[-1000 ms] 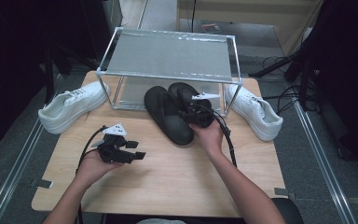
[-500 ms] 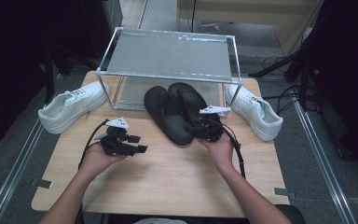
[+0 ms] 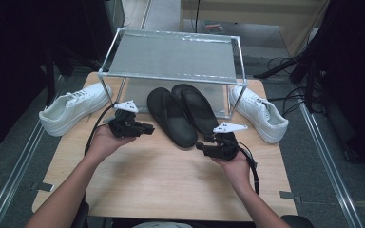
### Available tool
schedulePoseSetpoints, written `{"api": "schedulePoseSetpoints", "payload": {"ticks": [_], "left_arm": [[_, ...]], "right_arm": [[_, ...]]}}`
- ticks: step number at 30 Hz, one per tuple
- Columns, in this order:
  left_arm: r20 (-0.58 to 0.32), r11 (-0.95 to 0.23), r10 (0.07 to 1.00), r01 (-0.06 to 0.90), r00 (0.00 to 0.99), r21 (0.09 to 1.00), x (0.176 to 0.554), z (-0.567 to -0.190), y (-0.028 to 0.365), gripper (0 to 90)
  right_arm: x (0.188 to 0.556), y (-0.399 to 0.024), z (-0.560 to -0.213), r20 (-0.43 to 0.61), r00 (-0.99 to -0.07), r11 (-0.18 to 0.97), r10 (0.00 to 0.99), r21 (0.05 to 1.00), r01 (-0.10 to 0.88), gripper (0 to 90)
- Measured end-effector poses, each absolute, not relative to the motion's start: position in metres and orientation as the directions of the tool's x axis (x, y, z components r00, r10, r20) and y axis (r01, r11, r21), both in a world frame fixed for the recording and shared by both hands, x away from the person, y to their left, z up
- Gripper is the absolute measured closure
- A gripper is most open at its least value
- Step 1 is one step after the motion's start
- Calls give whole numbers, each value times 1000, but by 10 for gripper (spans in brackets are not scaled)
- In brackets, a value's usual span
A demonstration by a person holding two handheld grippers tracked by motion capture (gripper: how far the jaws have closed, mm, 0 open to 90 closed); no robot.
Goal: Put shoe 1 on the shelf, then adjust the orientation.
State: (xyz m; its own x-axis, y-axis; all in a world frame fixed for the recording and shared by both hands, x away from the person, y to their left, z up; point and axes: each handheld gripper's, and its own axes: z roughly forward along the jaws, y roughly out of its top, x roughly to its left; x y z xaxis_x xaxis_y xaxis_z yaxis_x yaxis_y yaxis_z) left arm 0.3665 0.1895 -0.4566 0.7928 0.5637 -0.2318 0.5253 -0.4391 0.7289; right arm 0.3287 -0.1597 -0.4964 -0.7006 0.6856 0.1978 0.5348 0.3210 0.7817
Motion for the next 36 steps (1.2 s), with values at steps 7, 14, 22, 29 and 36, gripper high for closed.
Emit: {"api": "schedulePoseSetpoints", "payload": {"ticks": [7, 14, 22, 29, 36], "left_arm": [[-200, -474, 559, 507, 805, 720, 397, -424, 183, 900], [-185, -457, 570, 496, 800, 738, 421, -399, 186, 900], [-143, -472, 597, 490, 789, 733, 450, -370, 188, 900], [-113, -485, 611, 483, 784, 730, 468, -352, 187, 900], [-85, -491, 633, 484, 770, 724, 488, -342, 188, 900]], "right_arm": [[323, -165, -501, 211, -706, 318, 676, 781, 537, 513], [324, -159, -505, 212, -715, 327, 667, 778, 536, 531], [325, -153, -509, 207, -728, 347, 654, 773, 532, 574], [327, -153, -510, 222, -730, 339, 647, 773, 536, 611], [331, -151, -514, 250, -719, 325, 649, 763, 559, 773]]}}
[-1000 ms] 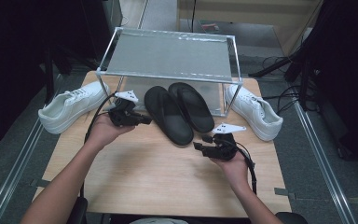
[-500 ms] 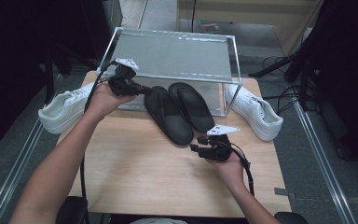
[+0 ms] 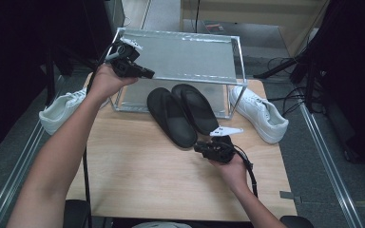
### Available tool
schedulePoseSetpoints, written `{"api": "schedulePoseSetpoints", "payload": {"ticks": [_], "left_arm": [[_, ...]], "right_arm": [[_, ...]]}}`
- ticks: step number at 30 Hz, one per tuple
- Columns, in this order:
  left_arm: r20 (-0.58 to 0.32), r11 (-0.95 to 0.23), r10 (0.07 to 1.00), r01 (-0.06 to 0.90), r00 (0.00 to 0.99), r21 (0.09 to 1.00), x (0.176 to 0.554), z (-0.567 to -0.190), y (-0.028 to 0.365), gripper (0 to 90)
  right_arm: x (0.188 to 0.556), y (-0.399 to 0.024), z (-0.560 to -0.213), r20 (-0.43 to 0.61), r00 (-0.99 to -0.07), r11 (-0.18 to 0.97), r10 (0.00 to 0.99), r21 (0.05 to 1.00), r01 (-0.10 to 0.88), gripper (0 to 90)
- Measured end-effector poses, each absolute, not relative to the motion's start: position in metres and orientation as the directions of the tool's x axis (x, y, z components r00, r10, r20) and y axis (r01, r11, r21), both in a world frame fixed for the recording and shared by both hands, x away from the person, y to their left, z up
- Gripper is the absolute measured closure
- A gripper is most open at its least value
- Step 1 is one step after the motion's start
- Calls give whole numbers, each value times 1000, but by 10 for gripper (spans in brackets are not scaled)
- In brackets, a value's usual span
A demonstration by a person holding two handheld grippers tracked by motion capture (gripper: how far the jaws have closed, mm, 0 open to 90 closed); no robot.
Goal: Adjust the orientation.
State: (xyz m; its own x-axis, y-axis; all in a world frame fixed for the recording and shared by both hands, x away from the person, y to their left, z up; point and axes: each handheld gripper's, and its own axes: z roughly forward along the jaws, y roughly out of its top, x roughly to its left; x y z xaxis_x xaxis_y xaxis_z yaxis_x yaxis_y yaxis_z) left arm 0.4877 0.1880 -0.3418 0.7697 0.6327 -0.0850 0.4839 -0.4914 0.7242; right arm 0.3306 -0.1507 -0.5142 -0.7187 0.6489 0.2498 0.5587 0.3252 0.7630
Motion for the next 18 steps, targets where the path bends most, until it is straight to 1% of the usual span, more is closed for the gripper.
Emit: {"api": "schedulePoseSetpoints", "payload": {"ticks": [3, 5, 12, 18], "left_arm": [[-72, -491, 637, 476, 767, 730, 494, -342, 188, 900], [-67, -497, 642, 481, 764, 723, 499, -346, 188, 900], [-91, -471, 642, 485, 762, 737, 508, -353, 193, 900], [-66, -499, 630, 468, 774, 729, 508, -352, 191, 900]], "right_arm": [[333, -149, -518, 249, -720, 336, 647, 756, 563, 864], [334, -148, -520, 238, -724, 344, 647, 756, 556, 900], [342, -142, -529, 201, -719, 381, 665, 737, 559, 900], [344, -134, -537, 168, -726, 422, 667, 718, 554, 900]]}}
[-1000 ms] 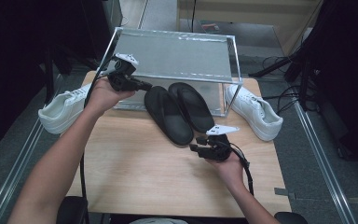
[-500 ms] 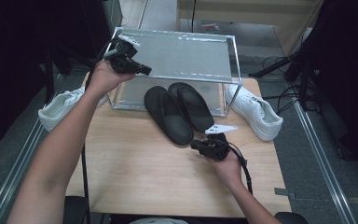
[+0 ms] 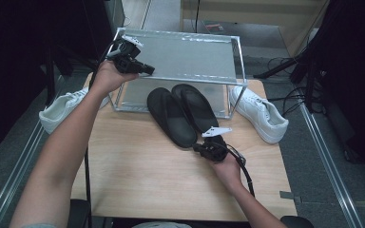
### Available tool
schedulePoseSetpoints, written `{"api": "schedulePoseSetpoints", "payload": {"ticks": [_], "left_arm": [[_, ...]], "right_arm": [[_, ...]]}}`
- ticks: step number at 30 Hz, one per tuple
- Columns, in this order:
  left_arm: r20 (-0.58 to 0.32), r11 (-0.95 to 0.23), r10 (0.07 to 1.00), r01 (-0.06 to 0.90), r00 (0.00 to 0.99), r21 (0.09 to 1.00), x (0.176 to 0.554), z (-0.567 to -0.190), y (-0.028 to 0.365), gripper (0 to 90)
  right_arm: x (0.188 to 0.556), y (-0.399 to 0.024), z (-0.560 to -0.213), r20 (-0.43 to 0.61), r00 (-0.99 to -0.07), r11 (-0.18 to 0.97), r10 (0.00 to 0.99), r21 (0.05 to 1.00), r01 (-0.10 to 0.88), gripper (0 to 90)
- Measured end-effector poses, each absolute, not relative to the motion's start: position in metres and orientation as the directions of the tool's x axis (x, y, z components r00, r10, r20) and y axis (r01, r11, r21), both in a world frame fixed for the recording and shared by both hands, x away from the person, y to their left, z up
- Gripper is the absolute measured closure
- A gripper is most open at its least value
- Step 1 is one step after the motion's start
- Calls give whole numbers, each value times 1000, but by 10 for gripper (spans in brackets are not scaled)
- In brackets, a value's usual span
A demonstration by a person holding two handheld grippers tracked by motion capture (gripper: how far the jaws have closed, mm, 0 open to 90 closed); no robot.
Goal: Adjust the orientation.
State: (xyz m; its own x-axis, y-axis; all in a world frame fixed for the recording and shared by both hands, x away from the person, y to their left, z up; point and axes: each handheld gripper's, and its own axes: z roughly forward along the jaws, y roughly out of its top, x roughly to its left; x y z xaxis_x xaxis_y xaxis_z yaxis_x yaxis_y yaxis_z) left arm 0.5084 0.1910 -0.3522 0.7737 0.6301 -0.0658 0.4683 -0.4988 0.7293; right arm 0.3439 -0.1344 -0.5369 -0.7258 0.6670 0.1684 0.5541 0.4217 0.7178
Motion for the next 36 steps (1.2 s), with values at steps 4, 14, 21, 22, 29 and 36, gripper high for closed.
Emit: {"api": "schedulePoseSetpoints", "payload": {"ticks": [4, 14, 21, 22, 29, 36], "left_arm": [[-55, -507, 632, 466, 773, 725, 509, -352, 190, 900], [-48, -511, 637, 468, 769, 721, 509, -352, 189, 900], [-56, -506, 638, 473, 768, 721, 509, -352, 189, 900], [-56, -506, 638, 473, 768, 721, 509, -352, 189, 900], [-51, -508, 639, 471, 768, 721, 508, -352, 189, 900], [-68, -488, 645, 479, 761, 729, 508, -354, 190, 900]], "right_arm": [[345, -130, -538, 165, -727, 420, 667, 723, 549, 900], [351, -119, -538, 183, -729, 412, 659, 724, 554, 900], [355, -107, -538, 185, -732, 417, 656, 720, 555, 900], [356, -106, -538, 184, -737, 417, 651, 724, 550, 900], [359, -91, -538, 201, -734, 398, 648, 733, 552, 900], [365, -74, -540, 212, -734, 387, 645, 738, 553, 900]]}}
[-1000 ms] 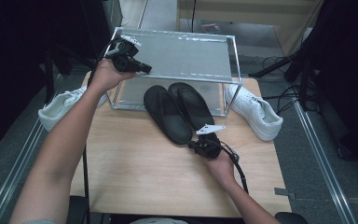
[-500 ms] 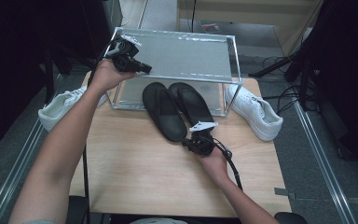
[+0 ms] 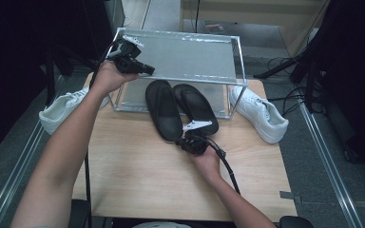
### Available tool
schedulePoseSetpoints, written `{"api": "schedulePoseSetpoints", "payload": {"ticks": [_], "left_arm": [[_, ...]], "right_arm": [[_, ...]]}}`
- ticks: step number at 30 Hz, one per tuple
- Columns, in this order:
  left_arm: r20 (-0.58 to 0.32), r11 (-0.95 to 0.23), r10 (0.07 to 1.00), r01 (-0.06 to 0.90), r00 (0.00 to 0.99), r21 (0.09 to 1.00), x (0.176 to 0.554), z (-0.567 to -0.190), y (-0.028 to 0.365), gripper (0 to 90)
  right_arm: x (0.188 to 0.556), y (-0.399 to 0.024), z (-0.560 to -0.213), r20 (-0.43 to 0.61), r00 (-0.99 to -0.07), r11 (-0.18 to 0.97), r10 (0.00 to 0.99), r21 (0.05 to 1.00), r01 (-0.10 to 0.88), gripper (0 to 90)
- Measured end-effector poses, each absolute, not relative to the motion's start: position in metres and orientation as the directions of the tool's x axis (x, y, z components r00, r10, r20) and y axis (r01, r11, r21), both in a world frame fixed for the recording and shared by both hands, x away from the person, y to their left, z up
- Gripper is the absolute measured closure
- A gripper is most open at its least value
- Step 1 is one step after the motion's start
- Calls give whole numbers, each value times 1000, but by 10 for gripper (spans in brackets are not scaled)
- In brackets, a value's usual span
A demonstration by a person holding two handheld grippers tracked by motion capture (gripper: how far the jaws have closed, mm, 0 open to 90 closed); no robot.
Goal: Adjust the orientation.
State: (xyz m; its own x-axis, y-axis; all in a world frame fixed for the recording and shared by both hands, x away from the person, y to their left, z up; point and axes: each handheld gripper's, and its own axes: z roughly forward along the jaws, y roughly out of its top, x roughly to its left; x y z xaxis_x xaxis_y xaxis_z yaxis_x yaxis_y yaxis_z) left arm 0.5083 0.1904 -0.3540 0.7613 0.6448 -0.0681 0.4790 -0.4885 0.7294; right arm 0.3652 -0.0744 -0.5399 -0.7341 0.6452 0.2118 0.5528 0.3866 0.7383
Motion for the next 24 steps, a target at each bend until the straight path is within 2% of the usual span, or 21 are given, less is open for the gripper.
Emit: {"api": "schedulePoseSetpoints", "payload": {"ticks": [8, 24], "left_arm": [[-95, -454, 650, 485, 754, 747, 507, -358, 194, 900], [-81, -466, 656, 486, 751, 739, 507, -356, 191, 900]], "right_arm": [[372, -65, -542, 225, -723, 362, 653, 746, 559, 900], [392, -44, -531, 241, -714, 311, 657, 776, 548, 900]]}}
